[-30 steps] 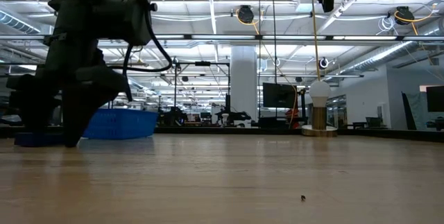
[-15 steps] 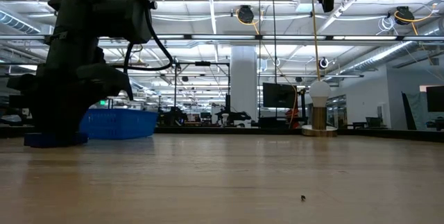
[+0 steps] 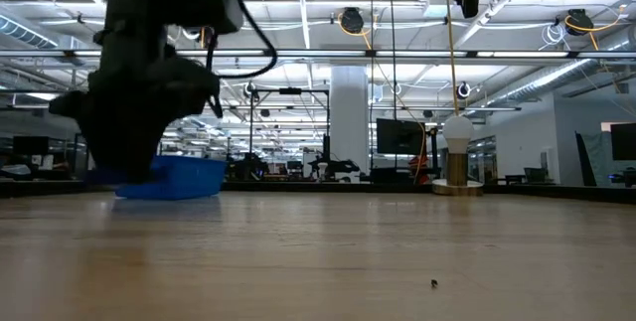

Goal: Pick & Place Office items
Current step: Put the dark blue digital timer into the blue bin

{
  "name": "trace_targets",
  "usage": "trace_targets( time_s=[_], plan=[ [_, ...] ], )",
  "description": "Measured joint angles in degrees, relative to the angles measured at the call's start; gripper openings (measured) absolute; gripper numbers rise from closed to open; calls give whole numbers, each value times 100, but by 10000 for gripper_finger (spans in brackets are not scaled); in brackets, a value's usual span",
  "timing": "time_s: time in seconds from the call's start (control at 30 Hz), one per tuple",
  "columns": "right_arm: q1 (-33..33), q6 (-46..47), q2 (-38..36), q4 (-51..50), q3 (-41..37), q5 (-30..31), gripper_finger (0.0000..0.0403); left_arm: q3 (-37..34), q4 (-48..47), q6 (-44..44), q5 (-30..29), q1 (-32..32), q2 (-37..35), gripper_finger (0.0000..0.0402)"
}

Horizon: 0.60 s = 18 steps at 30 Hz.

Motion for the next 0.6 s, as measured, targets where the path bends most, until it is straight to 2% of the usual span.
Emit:
trace_targets(
  time_s=[0.1, 0.27, 0.6],
  plan=[
    [0, 0, 0, 0, 0, 0, 251, 365, -28, 62, -52, -9, -11, 141],
    [0, 0, 0, -2, 0, 0, 251, 1137, -374, 267, -467, 19, -17, 142],
    [0, 0, 2, -54, 0, -34, 251, 2625, -2014, 1009, -1394, 463, -22, 141]
  ],
)
